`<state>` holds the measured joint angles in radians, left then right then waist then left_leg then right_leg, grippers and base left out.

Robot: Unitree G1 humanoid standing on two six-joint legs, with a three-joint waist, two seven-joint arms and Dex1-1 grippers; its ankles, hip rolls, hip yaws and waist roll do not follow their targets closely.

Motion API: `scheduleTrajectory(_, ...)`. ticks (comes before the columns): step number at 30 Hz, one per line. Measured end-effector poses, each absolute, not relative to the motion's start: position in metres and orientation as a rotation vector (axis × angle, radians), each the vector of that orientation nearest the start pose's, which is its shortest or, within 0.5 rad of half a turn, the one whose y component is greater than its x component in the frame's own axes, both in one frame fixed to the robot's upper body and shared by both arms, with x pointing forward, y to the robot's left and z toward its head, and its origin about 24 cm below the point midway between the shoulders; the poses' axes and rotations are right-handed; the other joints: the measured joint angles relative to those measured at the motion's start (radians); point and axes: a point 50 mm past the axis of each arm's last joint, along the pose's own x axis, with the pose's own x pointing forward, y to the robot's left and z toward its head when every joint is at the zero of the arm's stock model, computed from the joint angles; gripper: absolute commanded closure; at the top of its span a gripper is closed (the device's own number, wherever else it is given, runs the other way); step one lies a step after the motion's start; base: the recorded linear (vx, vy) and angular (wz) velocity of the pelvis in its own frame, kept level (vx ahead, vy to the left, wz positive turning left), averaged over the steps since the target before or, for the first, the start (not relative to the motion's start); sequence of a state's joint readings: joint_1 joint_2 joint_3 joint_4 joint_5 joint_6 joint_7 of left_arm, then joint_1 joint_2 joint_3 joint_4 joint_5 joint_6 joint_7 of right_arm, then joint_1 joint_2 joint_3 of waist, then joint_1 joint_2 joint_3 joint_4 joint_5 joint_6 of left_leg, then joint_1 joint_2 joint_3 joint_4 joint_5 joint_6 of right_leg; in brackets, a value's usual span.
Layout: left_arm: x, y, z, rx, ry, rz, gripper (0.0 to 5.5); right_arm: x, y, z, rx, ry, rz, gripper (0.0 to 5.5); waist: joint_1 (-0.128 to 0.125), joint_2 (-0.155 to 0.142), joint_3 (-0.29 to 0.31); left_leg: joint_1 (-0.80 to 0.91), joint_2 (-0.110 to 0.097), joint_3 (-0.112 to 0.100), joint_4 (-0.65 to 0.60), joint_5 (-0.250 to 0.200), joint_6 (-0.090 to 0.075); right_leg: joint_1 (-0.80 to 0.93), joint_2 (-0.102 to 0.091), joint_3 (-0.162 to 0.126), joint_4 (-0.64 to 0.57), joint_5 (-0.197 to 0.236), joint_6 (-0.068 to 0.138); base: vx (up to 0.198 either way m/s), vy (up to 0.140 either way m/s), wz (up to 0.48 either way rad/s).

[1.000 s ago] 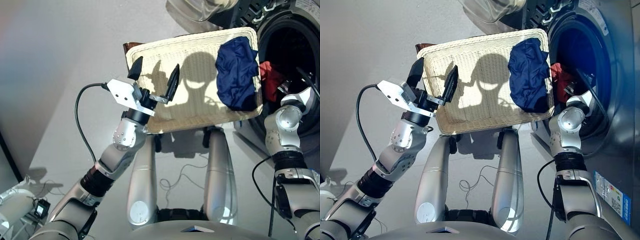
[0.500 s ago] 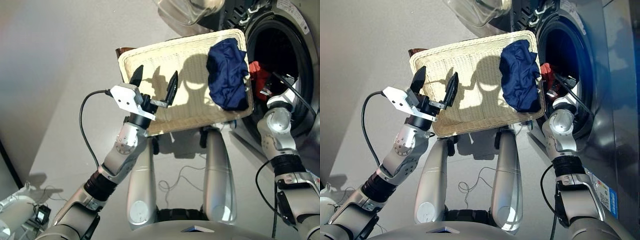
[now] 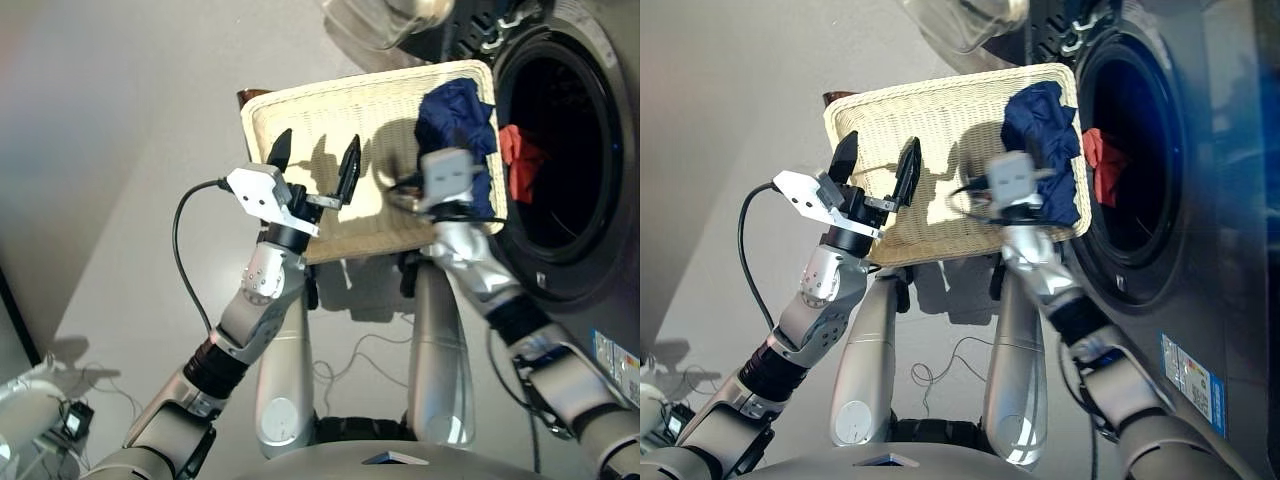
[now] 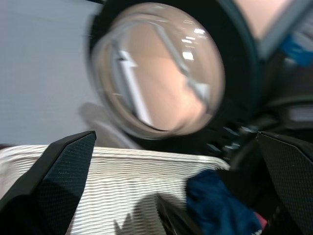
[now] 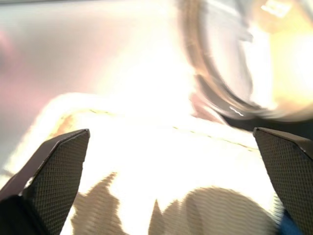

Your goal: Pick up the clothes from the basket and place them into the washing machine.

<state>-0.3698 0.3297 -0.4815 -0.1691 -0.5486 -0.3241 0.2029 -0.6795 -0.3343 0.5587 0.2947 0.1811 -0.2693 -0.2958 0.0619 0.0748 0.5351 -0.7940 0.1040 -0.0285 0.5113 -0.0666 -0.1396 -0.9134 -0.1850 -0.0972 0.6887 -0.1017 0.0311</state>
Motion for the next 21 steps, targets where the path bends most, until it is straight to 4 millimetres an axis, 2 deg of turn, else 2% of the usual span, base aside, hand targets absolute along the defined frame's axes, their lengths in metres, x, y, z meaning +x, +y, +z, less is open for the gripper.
scheduleTrajectory(2,0.2684,0.0835,0.1695,-0.312,-0.560,-0.425,0.00,0.3320,-0.0689,0.1643,-0.261,-0.555,0.320,0.00,-0.003,-0.004,0.000,-0.012,-0.008,0.000,0.001,0.002,0.005,0.000,-0.008,0.000,-0.009,0.001,0.010,0.011,-0.003,0.116)
scheduleTrajectory(4,0.2689,0.0830,0.1716,-0.310,-0.567,-0.428,0.00,0.3318,-0.0683,0.1640,-0.264,-0.554,0.330,0.00,-0.004,-0.015,0.001,-0.015,-0.015,0.002,0.003,0.001,0.010,0.001,-0.015,0.002,-0.011,0.006,0.010,0.000,0.000,0.000)
scheduleTrajectory(8,0.2700,0.0857,0.1731,-0.292,-0.573,-0.427,0.00,0.3308,-0.0664,0.1647,-0.265,-0.558,0.346,0.00,-0.004,-0.037,0.001,-0.016,-0.019,0.005,0.007,-0.002,0.014,0.003,-0.016,0.012,-0.016,0.007,0.017,0.000,0.000,0.000)
scheduleTrajectory(13,0.2703,0.0856,0.1735,-0.291,-0.574,-0.427,0.00,0.3311,-0.0668,0.1656,-0.265,-0.561,0.340,0.00,-0.005,-0.038,0.001,-0.017,-0.019,0.004,0.014,-0.003,0.016,0.004,-0.016,0.012,-0.012,0.006,0.018,0.000,0.000,0.000)
scheduleTrajectory(21,0.2705,0.0857,0.1726,-0.296,-0.567,-0.411,0.00,0.3316,-0.0713,0.1627,-0.276,-0.577,0.218,0.00,-0.010,-0.047,0.000,-0.030,-0.019,0.002,0.017,-0.004,0.022,-0.002,-0.015,0.012,-0.023,0.008,0.026,0.000,0.000,0.000)
